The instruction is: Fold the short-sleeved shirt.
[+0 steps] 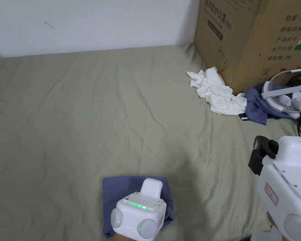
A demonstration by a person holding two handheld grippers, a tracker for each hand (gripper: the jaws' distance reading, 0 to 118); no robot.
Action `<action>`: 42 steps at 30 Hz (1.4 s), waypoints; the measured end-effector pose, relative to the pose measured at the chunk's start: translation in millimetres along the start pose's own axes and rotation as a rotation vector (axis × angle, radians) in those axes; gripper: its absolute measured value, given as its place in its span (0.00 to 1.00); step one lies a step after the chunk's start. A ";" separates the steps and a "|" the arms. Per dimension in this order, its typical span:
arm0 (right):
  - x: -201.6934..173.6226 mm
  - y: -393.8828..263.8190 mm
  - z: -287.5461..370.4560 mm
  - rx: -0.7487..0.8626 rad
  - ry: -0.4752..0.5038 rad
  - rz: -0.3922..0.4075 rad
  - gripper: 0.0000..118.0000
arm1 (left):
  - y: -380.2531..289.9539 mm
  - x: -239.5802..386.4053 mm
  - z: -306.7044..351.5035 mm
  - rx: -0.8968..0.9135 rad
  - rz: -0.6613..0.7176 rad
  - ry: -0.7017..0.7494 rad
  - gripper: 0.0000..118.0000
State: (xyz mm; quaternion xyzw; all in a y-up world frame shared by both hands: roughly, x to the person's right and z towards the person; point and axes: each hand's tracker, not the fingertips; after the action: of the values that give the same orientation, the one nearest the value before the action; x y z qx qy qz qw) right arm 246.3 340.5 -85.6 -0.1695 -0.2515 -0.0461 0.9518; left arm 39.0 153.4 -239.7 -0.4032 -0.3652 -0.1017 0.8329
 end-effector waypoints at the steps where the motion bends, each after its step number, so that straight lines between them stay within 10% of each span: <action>1: -1.5 1.4 0.5 0.002 0.003 0.003 0.03 | 1.8 -2.6 7.5 0.042 0.026 -0.015 0.04; 22: -70.2 41.3 27.9 0.176 0.132 0.021 0.03 | 88.6 -115.5 235.2 0.706 0.064 0.276 0.04; 42: -115.8 10.9 12.5 0.163 0.251 0.022 0.03 | 60.1 -160.5 269.4 0.767 0.172 0.387 0.04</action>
State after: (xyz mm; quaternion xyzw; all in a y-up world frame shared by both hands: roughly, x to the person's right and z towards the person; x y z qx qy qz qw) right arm 141.7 355.3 -135.9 -0.0872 -0.1313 -0.0360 0.9868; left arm -189.3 373.5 -276.5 -0.0674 -0.1790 0.0373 0.9808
